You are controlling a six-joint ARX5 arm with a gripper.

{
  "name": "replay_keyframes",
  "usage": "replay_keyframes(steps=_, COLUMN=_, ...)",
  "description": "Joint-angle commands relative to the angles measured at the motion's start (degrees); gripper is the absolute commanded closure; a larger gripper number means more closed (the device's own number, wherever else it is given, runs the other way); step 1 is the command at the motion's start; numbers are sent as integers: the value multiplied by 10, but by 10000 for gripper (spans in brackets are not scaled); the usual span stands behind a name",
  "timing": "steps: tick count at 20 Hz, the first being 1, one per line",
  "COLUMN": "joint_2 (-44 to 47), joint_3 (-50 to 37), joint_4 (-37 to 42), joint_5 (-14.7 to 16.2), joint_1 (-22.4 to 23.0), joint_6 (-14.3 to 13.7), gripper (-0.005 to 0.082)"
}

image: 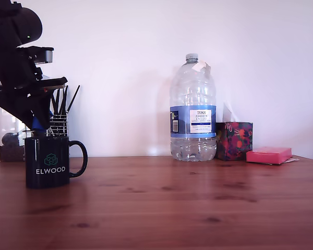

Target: Pick up the coffee capsules from the table one by one and drop them inside the nearest coffee cup

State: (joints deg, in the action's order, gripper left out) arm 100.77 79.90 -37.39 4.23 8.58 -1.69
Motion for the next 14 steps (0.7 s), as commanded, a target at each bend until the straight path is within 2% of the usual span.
replay_keyframes(steps=1, joint_2=16, joint_3=0, joint_4=-4, joint_5=0, joint_1=0, joint_6=1, gripper=601)
replay_keyframes(steps=2, joint_2=16, joint_3=0, joint_4=-6, joint_5=0, joint_1=0, joint_6=1, gripper=586)
replay_keyframes(steps=4, joint_2=16, joint_3=0, joint_4=-7, joint_5=0, joint_1=0, joint_6=1, gripper=497)
replay_keyframes(steps=5, joint_2=16, joint_3=0, joint_4=-7, joint_5=0, joint_1=-1, joint_6=-2, gripper=422)
replay_keyframes(steps=7, joint_2=16, joint_3=0, joint_4=-3, joint_5=0, joint_1=0, joint_6=-3, gripper=162)
replay_keyframes(steps=8, joint_2=16, joint_3=0, joint_4=-1, joint_5=-1, joint_1=0, joint_6=-3, gripper=82)
replay_keyframes(steps=14, joint_2=15, joint_3=0, joint_4=13, joint_5=-3, joint_1=1, joint_6=-3, gripper=76)
